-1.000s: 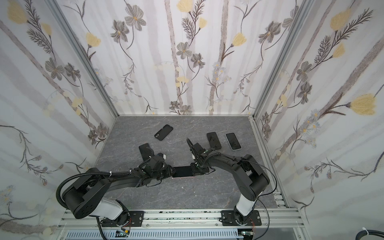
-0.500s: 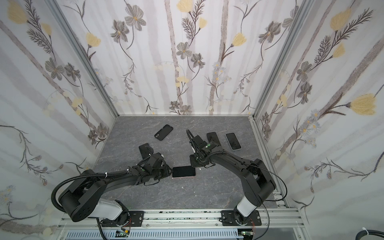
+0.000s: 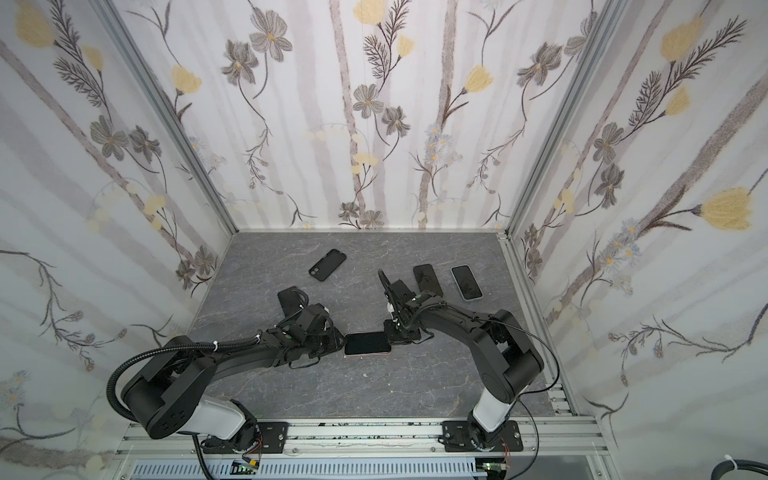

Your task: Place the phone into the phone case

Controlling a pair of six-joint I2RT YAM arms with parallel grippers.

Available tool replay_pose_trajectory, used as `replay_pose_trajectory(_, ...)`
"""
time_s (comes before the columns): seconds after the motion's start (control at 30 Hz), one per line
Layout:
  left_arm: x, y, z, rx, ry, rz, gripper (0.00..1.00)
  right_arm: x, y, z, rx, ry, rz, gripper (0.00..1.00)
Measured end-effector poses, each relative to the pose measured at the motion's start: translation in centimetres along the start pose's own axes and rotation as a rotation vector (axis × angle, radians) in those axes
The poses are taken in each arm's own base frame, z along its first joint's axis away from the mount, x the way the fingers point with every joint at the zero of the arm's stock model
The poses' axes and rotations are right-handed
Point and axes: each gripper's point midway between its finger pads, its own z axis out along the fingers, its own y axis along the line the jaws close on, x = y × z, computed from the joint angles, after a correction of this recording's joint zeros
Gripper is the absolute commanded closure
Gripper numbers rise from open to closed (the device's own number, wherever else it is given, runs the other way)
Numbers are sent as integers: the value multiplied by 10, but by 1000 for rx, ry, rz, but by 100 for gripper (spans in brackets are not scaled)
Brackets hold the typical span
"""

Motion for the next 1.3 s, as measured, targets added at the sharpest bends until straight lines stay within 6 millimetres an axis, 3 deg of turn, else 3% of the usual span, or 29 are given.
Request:
replay_pose_trajectory(0.2,1,-4,4,19,6,6,61,10,1,11,-32,35,5,89)
replay_pose_trajectory(1.3,2,-6,9,48,-8,10,61,16,-8,25,59,95,-20,86)
